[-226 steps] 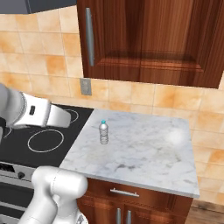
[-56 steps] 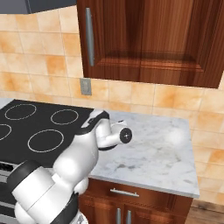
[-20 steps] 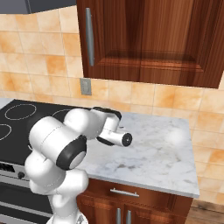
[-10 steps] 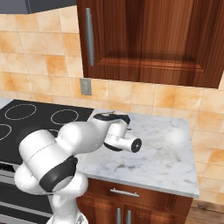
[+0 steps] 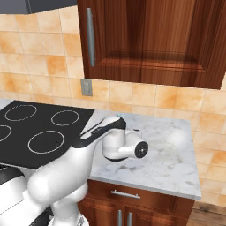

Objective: Move the drinks to the dining counter.

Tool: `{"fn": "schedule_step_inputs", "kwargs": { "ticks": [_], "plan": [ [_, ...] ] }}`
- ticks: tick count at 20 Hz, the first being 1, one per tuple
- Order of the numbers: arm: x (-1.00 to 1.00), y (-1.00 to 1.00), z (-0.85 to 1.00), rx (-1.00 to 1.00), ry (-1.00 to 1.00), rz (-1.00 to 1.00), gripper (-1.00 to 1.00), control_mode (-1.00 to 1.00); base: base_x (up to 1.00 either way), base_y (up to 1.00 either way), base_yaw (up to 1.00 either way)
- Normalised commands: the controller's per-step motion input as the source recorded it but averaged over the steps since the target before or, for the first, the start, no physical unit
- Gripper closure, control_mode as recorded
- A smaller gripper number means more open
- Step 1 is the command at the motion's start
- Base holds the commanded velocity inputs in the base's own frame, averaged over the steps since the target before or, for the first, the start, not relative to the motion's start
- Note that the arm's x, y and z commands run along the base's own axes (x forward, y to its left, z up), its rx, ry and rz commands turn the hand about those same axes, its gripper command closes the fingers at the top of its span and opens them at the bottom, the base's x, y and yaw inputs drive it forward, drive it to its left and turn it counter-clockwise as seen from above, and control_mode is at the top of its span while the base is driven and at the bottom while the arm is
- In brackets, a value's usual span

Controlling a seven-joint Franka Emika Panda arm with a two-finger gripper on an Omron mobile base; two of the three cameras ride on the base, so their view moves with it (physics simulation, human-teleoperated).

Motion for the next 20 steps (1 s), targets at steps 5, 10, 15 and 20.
{"fn": "schedule_step_inputs", "kwargs": {
  "ticks": [5,10,15,20],
  "plan": [
    [-1.0,-0.02,0.44,0.0,-0.02,-0.2,1.0,-1.0,0.0,0.0,0.0],
    [-0.98,0.0,0.68,0.0,0.0,-0.22,1.0,-1.0,0.0,0.0,0.0],
    [-0.96,0.0,0.49,0.0,0.03,-0.24,1.0,-1.0,0.0,0.0,0.0],
    [-0.82,0.01,0.5,0.0,0.02,-0.2,1.0,-1.0,0.0,0.0,0.0]
  ]
}}
